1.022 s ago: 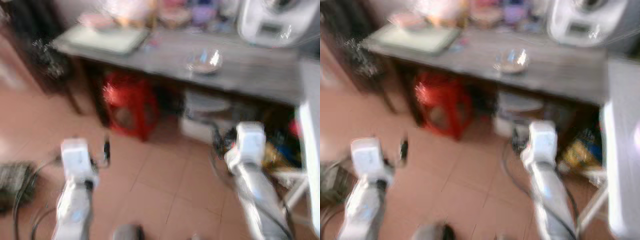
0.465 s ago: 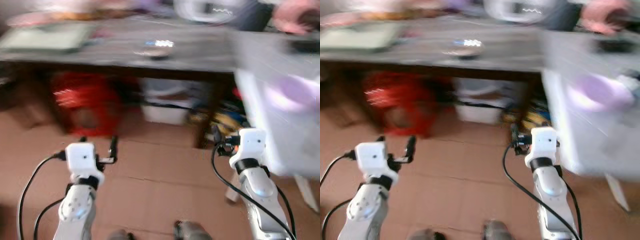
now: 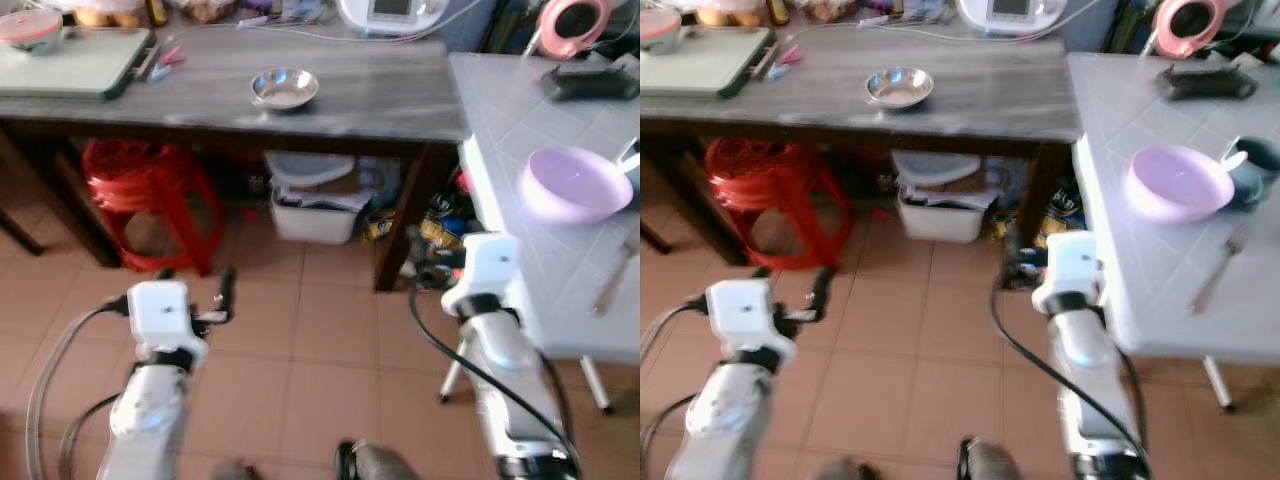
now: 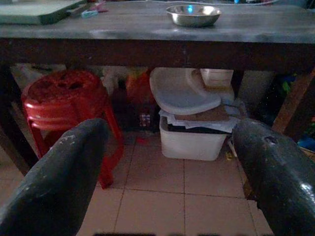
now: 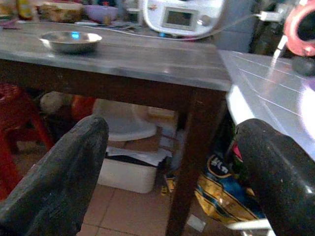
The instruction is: Setting the table
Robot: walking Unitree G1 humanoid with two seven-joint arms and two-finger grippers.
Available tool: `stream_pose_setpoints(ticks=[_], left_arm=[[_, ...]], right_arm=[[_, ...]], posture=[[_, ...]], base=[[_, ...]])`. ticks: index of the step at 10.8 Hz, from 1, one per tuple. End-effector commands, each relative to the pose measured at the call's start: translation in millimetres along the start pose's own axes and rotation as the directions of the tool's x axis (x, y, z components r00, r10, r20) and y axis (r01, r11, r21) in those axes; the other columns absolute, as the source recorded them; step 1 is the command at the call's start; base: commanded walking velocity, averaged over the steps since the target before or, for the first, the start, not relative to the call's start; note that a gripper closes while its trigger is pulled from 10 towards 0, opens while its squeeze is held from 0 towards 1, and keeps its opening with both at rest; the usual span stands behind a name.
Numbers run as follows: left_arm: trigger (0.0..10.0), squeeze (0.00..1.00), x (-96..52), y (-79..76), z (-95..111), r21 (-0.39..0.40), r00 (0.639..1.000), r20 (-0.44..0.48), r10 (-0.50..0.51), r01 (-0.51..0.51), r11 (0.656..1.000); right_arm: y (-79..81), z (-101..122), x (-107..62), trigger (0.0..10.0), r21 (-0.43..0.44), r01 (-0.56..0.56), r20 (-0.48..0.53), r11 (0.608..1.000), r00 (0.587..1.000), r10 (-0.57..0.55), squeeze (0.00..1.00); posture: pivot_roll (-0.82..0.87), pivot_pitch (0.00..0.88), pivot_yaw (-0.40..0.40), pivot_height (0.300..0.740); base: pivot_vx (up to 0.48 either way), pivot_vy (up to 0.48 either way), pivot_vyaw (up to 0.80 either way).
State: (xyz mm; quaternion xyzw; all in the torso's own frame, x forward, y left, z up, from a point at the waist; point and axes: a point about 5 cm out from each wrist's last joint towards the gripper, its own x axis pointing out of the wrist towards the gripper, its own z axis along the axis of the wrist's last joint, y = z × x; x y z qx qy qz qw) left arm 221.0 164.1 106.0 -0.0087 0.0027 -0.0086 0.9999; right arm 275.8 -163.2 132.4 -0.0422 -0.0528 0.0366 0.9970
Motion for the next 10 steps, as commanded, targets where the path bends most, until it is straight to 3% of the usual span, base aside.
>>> stream_pose_setpoints(ticks=[1,7,10], left_arm=[[10.0,0.00,0.2,-5.6,0.5,-0.017,1.000,-0.003,-0.017,0.016,1.000],[10.0,0.00,0.8,-8.0,0.3,-0.014,1.000,-0.003,-0.025,0.024,1.000],[10.0,0.00,0.7,-8.6,0.9,-0.004,0.999,-0.002,-0.033,0.033,0.999]], right_arm=[[-6.3,-7.4,-3.7,10.0,-0.004,0.014,-0.038,1.000,0.999,-0.014,0.00],[-6.5,-4.3,1.9,10.0,-0.005,0.013,-0.027,1.000,1.000,-0.013,0.00],[-10.0,-3.2,8.1,10.0,0.007,0.056,-0.029,0.998,0.998,-0.056,0.00]], posture=[[0.01,0.106,0.021,0.740],[0.01,0.105,0.024,0.740],[0.02,0.105,0.027,0.740]], base=[[0.000,-0.292,-0.73],[0.000,-0.332,-0.07],[0.260,-0.274,0.00]])
